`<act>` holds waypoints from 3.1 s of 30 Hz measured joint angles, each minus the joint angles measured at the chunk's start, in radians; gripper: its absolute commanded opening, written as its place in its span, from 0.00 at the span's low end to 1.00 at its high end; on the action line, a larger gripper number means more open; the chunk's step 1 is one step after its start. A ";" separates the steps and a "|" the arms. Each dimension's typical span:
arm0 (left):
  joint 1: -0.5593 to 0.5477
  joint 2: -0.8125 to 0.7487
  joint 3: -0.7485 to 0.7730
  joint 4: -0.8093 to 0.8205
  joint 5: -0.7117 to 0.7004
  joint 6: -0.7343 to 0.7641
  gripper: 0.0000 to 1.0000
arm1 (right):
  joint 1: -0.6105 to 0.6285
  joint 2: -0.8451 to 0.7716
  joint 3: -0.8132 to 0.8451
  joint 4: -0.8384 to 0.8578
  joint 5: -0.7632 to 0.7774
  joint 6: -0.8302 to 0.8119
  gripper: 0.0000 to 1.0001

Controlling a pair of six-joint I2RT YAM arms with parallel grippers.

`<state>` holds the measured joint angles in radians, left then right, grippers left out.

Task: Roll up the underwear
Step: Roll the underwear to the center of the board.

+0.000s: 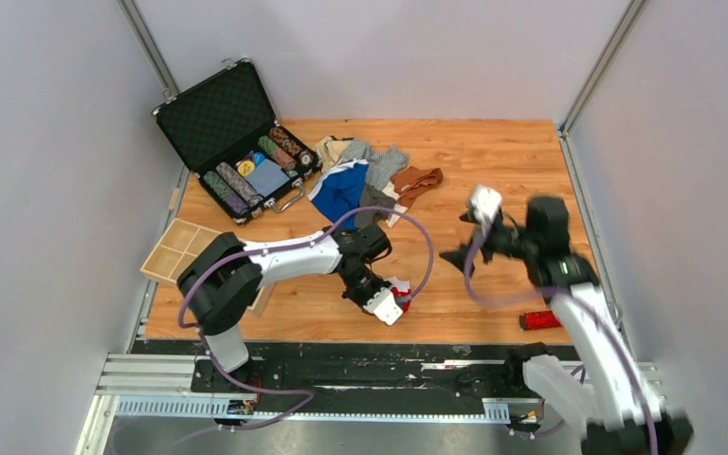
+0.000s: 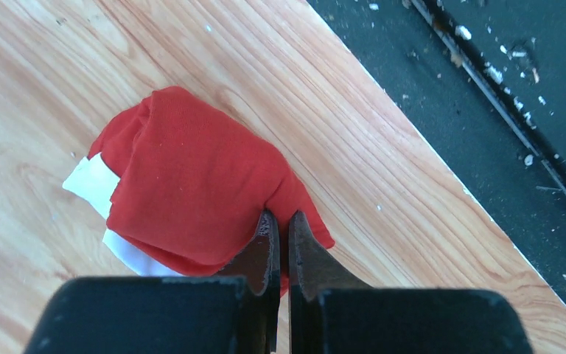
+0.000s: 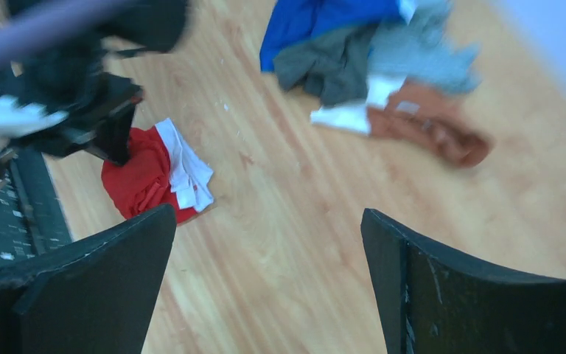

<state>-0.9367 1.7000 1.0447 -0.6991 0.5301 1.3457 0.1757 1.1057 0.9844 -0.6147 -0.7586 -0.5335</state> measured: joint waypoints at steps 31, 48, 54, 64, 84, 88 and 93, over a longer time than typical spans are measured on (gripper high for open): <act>0.084 0.357 0.389 -0.358 0.376 -0.086 0.00 | 0.662 -0.091 -0.774 0.747 0.211 -0.686 0.54; 0.259 0.044 0.192 0.057 0.134 -0.793 0.48 | 0.588 0.117 -0.489 0.507 0.242 -0.536 0.00; 0.350 -0.330 0.124 0.335 -0.147 -0.975 0.55 | 0.476 0.320 -0.300 0.294 0.091 -0.400 0.00; 0.137 -0.494 -0.150 0.491 -0.270 -0.715 0.56 | 0.334 0.554 -0.100 0.119 -0.130 -0.218 0.00; -0.058 -0.113 -0.278 0.801 -0.253 -0.441 0.64 | 0.137 0.911 0.161 -0.218 -0.362 0.060 0.01; -0.058 -0.072 -0.271 0.847 -0.272 -0.451 0.64 | 0.130 0.964 0.203 -0.266 -0.369 0.124 0.01; -0.058 -0.017 -0.257 0.885 -0.289 -0.449 0.64 | 0.113 1.041 0.264 -0.345 -0.386 0.188 0.01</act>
<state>-0.9943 1.6833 0.7872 0.1856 0.2413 0.8963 0.2890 2.1471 1.2488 -0.9600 -1.1450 -0.3458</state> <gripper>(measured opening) 0.641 0.166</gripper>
